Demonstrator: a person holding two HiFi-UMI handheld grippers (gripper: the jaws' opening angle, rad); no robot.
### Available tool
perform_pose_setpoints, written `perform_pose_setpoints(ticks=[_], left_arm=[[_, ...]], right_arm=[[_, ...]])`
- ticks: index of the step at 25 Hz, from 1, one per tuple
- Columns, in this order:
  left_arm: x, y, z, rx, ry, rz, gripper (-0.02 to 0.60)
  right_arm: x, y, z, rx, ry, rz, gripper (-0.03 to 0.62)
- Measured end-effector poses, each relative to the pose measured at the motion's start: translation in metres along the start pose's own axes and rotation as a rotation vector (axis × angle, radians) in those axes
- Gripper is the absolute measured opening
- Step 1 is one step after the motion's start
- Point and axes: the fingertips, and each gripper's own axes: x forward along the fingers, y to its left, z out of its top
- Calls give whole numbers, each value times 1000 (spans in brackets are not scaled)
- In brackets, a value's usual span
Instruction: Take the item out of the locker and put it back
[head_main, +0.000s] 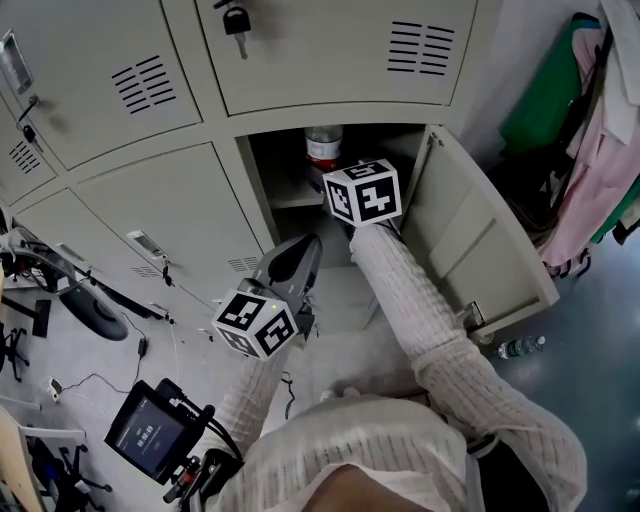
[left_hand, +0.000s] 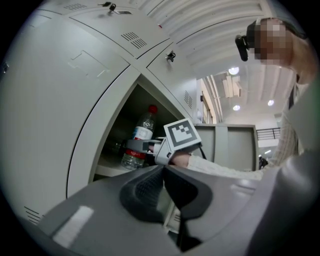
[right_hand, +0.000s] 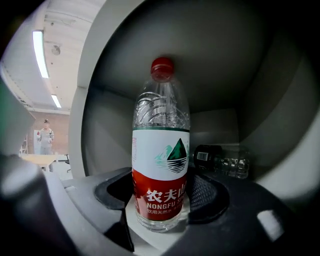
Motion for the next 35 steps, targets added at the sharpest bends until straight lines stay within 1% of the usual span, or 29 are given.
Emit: perform_pose_setpoints(ticks=[2, 8, 13, 21, 28, 35], left_arm=[[1, -2, 3, 8, -9, -8, 6], [-2, -16, 7, 32, -22, -26, 6], [-5, -26, 8, 30, -29, -44, 6], [-16, -32, 8, 16, -61, -8, 6], [-23, -28, 4, -7, -66, 3, 6], [-29, -25, -6, -32, -51, 22, 6]], right_arm=[[-7, 1, 0, 17, 5, 17, 308], [-31, 4, -6, 32, 20, 26, 307], [-43, 9, -8, 41, 27, 38, 308], [-67, 17, -12, 42, 28, 36, 308], [-71, 28, -41, 66, 69, 48, 307], [-88, 46, -63, 37, 79, 72, 307]])
